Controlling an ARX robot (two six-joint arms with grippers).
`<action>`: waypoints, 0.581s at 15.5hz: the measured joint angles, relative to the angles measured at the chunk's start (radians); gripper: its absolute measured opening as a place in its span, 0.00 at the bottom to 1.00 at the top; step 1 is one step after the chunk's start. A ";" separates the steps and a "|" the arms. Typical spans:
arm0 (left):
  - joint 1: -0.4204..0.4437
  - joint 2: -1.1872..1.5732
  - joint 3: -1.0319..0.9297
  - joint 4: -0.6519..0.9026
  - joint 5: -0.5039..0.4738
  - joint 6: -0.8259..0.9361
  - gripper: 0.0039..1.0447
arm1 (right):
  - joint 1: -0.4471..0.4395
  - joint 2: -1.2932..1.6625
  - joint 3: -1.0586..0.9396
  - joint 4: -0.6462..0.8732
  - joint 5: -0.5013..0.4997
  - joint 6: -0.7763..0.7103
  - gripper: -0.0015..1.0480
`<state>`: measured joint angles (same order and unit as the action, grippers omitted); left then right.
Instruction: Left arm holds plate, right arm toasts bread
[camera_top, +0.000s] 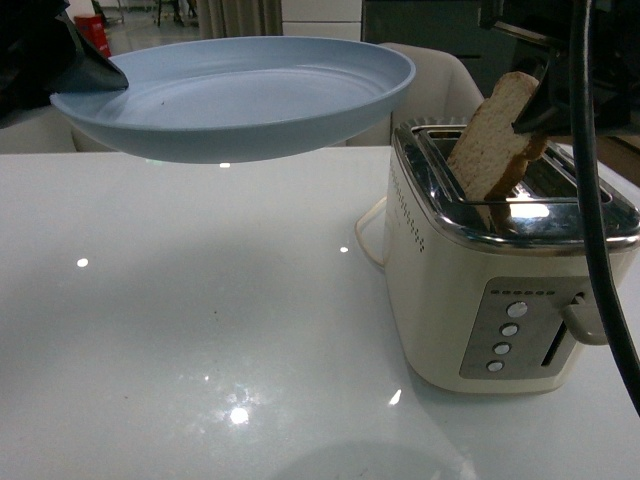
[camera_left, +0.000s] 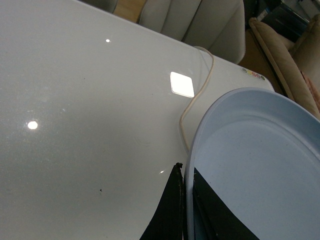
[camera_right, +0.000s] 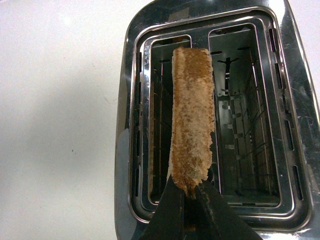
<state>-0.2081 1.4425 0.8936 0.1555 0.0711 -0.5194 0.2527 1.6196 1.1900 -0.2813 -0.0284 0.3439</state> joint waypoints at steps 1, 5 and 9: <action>0.000 0.000 0.000 0.000 0.000 0.000 0.02 | 0.003 0.009 0.004 -0.002 0.001 0.006 0.03; 0.000 0.000 0.000 0.000 0.000 0.000 0.02 | 0.004 0.015 0.003 0.006 0.004 0.025 0.23; 0.000 0.000 0.000 0.000 0.000 0.000 0.02 | 0.003 0.013 -0.003 0.017 0.005 0.030 0.57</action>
<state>-0.2081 1.4425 0.8936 0.1555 0.0711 -0.5194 0.2554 1.6325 1.1870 -0.2646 -0.0238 0.3737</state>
